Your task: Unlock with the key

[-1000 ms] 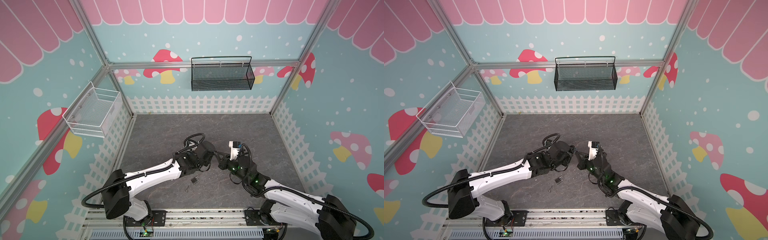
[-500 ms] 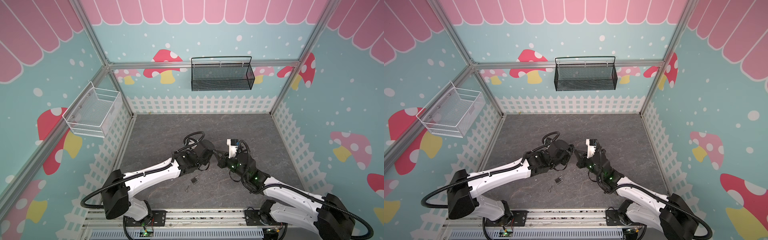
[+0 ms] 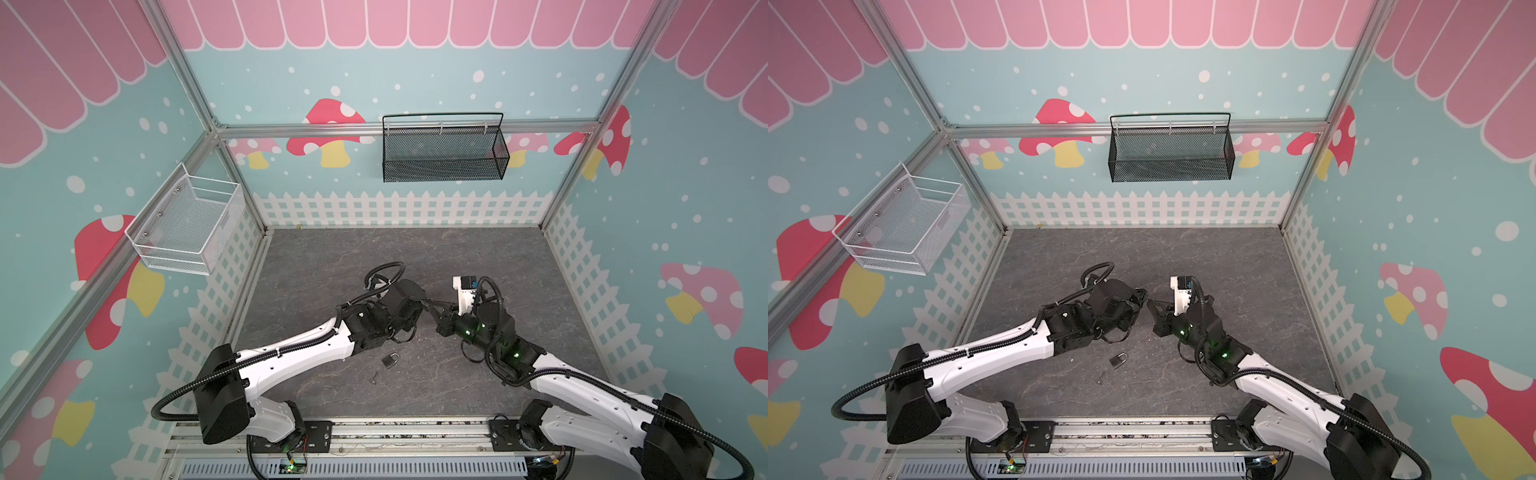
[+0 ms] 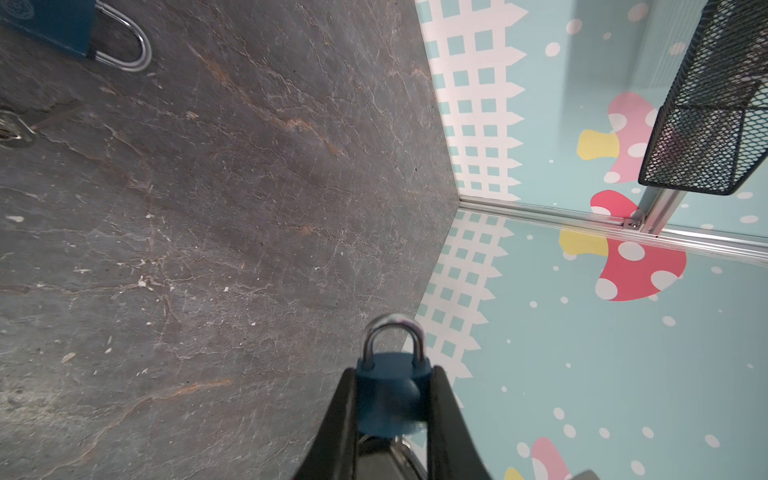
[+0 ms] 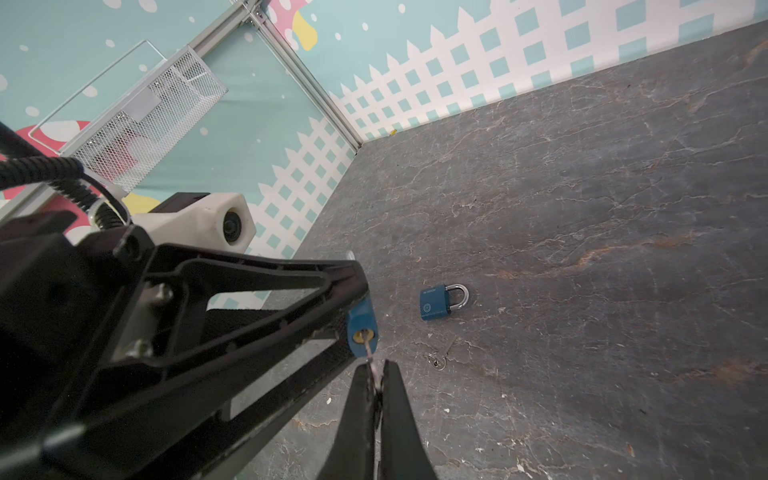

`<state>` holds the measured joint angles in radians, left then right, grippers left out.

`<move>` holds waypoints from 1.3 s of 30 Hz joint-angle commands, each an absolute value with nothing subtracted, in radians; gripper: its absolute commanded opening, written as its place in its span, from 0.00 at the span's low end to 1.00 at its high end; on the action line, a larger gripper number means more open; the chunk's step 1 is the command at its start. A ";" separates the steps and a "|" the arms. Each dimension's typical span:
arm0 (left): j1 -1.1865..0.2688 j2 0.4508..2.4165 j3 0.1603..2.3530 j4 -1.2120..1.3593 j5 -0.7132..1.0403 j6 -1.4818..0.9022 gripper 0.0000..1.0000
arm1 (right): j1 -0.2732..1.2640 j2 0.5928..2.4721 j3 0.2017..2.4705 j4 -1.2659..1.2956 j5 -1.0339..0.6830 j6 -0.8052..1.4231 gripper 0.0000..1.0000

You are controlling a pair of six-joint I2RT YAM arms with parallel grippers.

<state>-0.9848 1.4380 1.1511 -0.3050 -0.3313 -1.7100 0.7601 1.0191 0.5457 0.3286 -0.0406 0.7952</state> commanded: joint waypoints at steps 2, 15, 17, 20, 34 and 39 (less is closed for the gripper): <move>-1.025 1.458 1.167 -0.230 -0.138 -1.688 0.00 | 0.789 1.016 0.638 0.391 -0.121 0.739 0.00; -1.032 1.479 1.180 -0.232 -0.117 -1.664 0.00 | 0.788 1.054 0.705 0.393 -0.239 0.783 0.00; -1.032 1.473 1.170 -0.230 -0.127 -1.664 0.00 | 0.786 1.053 0.709 0.403 -0.259 0.799 0.00; -1.031 1.458 1.150 -0.217 -0.140 -1.664 0.00 | 0.781 1.052 0.712 0.428 -0.309 0.853 0.00; -1.032 1.427 1.069 -0.059 -0.152 -1.690 0.00 | 0.735 1.043 0.673 0.635 -0.436 1.184 0.00; -1.032 1.422 1.057 -0.054 -0.162 -1.694 0.00 | 0.729 1.028 0.654 0.700 -0.432 1.257 0.00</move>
<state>-0.9817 1.3842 1.0832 -0.1204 -0.3630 -1.6867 0.6853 1.0588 0.6262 0.3756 -0.2066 1.1740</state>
